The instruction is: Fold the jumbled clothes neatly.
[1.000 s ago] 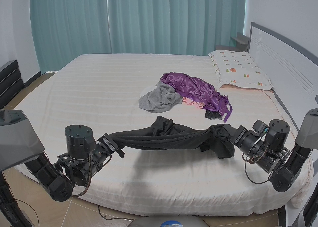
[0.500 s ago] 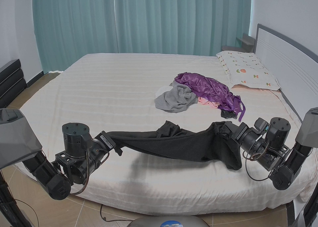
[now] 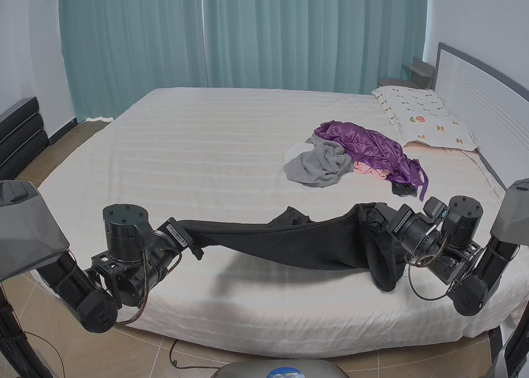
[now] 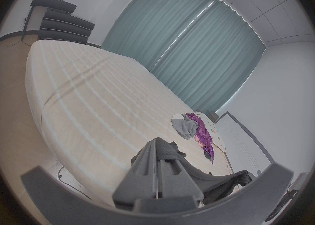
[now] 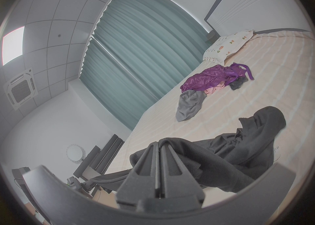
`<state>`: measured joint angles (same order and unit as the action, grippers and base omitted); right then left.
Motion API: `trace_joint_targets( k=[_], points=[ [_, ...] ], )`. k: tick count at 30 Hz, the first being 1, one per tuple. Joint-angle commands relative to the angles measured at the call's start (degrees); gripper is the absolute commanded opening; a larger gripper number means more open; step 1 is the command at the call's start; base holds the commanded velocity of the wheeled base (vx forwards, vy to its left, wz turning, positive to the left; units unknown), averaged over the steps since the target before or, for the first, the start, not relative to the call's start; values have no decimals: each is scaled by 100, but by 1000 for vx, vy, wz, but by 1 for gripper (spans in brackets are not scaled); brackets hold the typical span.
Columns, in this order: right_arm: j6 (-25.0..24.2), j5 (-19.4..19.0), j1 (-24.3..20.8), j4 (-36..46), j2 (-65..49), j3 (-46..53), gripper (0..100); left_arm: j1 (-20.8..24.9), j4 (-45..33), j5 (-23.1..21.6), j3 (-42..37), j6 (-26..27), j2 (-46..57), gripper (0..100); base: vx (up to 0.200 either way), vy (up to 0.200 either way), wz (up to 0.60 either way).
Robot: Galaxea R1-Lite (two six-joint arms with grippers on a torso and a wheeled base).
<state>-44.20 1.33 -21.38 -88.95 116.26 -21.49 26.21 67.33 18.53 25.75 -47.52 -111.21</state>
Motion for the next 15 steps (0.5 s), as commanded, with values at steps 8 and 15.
trace_joint_targets(
  k=[8, 15],
  points=[
    [-194, -10, 29, -87, 28, -57, 0, -2, 8, 2, 1, -3, -5, 0, 0, 200, 0],
    [-247, -10, 29, -87, 72, -74, 0, -2, 0, 2, 1, 6, -14, 0, 0, 200, 0]
  ],
)
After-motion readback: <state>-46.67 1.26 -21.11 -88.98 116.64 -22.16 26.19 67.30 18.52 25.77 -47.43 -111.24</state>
